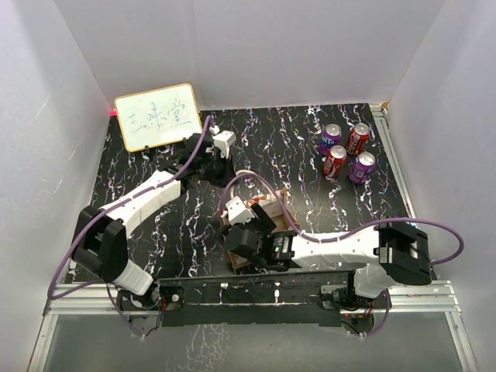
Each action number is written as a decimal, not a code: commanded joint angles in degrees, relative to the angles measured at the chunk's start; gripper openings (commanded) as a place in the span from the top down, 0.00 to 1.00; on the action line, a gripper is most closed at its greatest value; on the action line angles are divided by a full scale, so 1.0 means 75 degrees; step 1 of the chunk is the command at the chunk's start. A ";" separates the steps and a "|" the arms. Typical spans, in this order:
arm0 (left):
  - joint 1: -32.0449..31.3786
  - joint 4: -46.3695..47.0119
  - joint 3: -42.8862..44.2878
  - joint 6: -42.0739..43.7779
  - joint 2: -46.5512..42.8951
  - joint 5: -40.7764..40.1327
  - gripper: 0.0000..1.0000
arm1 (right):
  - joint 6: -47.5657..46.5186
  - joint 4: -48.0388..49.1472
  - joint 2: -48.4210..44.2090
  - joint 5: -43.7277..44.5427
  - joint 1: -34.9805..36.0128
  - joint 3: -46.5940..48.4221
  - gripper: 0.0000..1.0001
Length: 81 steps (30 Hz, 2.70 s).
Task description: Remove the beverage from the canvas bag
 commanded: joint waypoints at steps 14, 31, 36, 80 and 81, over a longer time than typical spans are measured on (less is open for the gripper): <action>0.0035 0.0076 0.0205 -0.0074 0.0046 0.0388 1.00 | -0.0205 0.0925 -0.0771 -0.0658 -0.0413 -0.0521 0.66; 0.0030 0.0079 0.0193 -0.0055 0.0083 0.0324 1.00 | -0.1951 0.1153 -0.0972 -0.0567 -0.0675 -0.0507 0.66; 0.0037 0.0079 0.0181 -0.0049 0.0084 0.0311 1.00 | -0.2384 0.1234 -0.0774 -0.0201 -0.0671 -0.0468 0.66; 0.0035 0.0067 0.0234 -0.0096 0.0109 0.0491 1.00 | 0.2887 -0.3032 -0.0605 -0.1751 -0.1777 0.1658 0.13; 0.0030 0.0078 0.0229 -0.0096 0.0111 0.0508 1.00 | 0.2903 -0.3077 -0.0512 -0.1769 -0.1826 0.1687 0.12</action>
